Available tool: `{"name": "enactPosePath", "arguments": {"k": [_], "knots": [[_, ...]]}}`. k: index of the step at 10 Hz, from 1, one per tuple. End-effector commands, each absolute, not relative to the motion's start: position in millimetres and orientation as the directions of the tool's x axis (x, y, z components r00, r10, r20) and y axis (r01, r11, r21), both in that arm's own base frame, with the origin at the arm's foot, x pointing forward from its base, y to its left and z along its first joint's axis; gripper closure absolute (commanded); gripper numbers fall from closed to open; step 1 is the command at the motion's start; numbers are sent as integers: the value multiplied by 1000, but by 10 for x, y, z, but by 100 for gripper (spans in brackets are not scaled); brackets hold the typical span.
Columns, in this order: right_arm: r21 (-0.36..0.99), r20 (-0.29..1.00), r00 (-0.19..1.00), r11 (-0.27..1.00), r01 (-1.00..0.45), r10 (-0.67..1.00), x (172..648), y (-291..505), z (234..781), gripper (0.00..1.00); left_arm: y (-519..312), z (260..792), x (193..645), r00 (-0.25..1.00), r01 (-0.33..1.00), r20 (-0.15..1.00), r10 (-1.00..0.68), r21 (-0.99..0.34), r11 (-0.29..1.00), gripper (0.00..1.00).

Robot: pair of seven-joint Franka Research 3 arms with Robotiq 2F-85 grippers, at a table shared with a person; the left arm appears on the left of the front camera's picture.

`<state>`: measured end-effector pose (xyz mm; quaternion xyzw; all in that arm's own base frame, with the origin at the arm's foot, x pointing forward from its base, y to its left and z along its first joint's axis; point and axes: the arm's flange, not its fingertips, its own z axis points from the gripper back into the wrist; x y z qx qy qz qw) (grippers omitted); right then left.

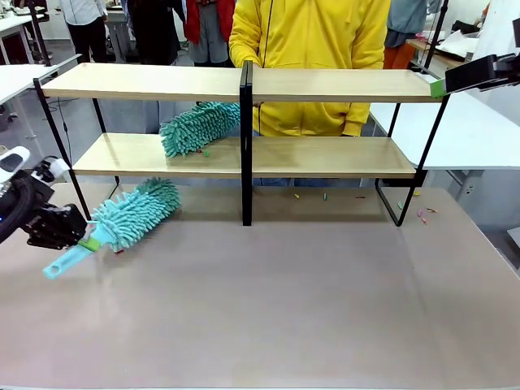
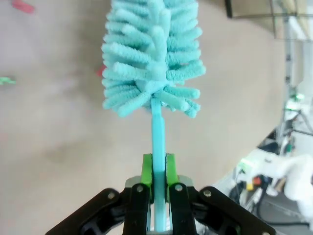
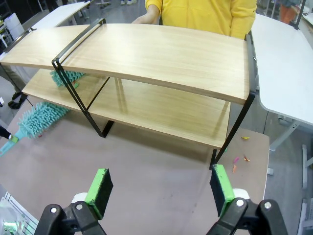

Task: Clean the shelves.
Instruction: Clean another randomly selected level of the Shelf with the Duster.

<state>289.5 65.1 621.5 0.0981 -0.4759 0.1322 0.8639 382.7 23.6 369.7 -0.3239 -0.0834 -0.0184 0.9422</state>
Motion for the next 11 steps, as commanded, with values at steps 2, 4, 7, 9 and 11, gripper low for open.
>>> {"name": "enactPosePath", "arguments": {"k": [2, 4, 7, 9, 11], "knots": [[42, 849, 510, 943, -330, 141, 2904, 632, 6210, 0, 360, 3730, 3780, 969, -62, 163, 187, -571, 819, 88], [42, 849, 510, 943, -330, 141, 2904, 632, 6210, 0, 411, 3794, 3655, 955, -115, 177, 240, -523, 844, 88], [42, 849, 510, 943, -330, 141, 2904, 632, 6210, 0, 491, 3895, 3419, 939, -192, 188, 289, -409, 892, 88], [42, 849, 510, 943, -330, 141, 2904, 632, 6210, 0, 474, 3909, 3232, 971, -77, 186, 150, -350, 934, 88], [42, 849, 510, 943, -330, 141, 2904, 632, 6210, 0, 481, 3962, 3107, 977, -56, 183, 112, -285, 957, 88]]}}
